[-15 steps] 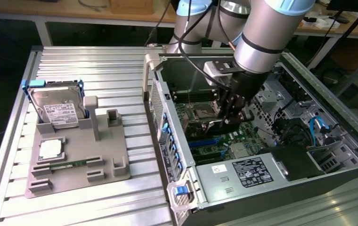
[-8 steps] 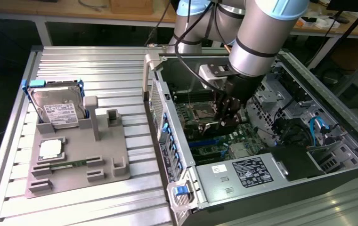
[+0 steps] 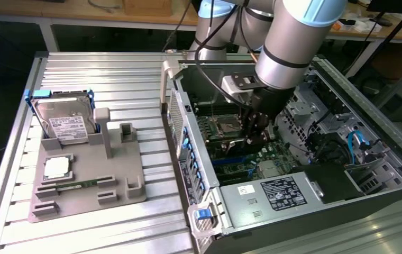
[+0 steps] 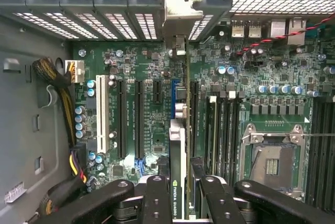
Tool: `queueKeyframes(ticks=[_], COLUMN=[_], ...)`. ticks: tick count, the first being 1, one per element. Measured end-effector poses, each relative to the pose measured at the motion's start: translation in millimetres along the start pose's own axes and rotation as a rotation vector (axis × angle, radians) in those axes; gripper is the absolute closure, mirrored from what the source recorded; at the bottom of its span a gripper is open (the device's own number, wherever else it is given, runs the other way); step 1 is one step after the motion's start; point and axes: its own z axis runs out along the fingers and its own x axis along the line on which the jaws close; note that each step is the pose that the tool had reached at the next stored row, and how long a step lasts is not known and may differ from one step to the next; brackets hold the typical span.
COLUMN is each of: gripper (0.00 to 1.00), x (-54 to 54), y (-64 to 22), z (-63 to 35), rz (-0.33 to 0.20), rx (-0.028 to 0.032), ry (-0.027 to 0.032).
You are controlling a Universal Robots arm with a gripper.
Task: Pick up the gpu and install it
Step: 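Insert the gpu into the slot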
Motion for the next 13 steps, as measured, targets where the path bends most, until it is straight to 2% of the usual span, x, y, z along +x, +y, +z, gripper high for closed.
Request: queueKeyframes(ticks=[13], gripper=[0.73], x=[3.4], y=[4.9], z=[1.4], rz=[0.000], rx=[0.0000], ry=[0.0001])
